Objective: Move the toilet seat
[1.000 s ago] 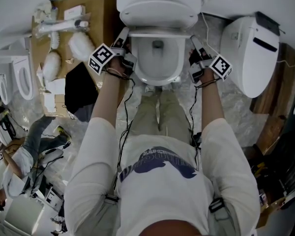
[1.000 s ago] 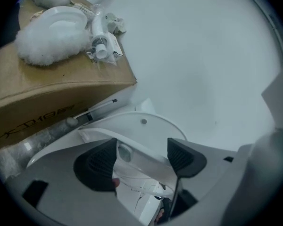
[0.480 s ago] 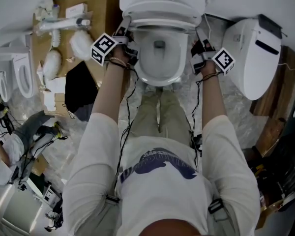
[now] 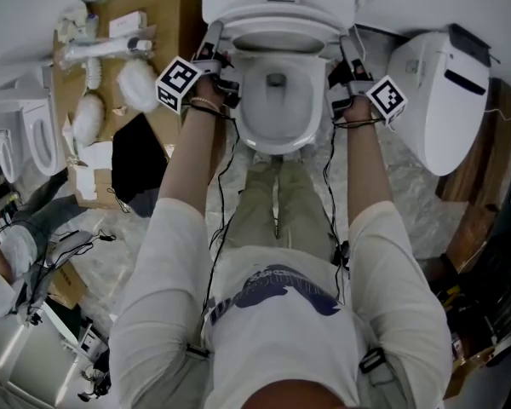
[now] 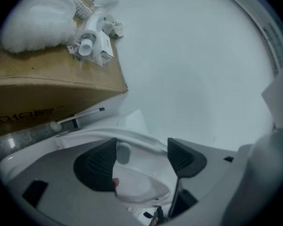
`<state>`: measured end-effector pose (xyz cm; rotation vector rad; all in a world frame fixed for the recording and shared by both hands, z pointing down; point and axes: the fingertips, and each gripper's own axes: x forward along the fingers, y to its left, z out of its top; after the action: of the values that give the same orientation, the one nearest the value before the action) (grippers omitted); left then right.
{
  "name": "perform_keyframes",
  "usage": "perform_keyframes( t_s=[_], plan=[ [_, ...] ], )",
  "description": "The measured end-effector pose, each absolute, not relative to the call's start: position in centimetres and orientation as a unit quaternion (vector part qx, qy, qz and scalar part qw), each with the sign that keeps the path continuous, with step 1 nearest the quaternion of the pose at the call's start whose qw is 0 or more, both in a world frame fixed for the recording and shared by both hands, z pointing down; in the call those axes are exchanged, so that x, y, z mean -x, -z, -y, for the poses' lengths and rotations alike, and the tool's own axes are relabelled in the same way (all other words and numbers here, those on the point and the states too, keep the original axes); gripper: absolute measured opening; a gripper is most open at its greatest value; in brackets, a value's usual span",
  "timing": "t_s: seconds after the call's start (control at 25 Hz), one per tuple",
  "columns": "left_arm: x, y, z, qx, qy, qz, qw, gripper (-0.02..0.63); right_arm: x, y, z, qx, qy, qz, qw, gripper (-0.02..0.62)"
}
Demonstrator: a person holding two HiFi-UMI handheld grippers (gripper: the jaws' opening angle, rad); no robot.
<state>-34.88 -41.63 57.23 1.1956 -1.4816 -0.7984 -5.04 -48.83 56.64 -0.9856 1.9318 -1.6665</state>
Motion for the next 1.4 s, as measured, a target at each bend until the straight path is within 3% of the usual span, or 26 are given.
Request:
perform_keyframes(
  t_s=[0.84, 1.04, 1.32, 1.4],
  plan=[
    [35.3, -57.1, 42.5, -0.516, 0.337, 0.62, 0.486, 0.319, 5.7, -56.9, 49.7, 0.349, 0.557, -0.735, 0.168, 0.268],
    [35.1, -55.3, 40.4, -0.571, 0.233, 0.658, 0.431, 0.317, 4.1, -55.0, 48.6, 0.366, 0.536, -0.744, 0.158, 0.27],
    [34.6, -47.0, 33.1, -0.63, 0.212, 0.656, 0.358, 0.316, -0.1, -48.6, 44.1, 0.368, 0.508, -0.758, 0.18, 0.262],
    [33.8, -43.5, 29.3, -0.652, 0.195, 0.655, 0.329, 0.316, -2.3, -46.3, 41.6, 0.389, 0.472, -0.775, 0.156, 0.255]
  ],
)
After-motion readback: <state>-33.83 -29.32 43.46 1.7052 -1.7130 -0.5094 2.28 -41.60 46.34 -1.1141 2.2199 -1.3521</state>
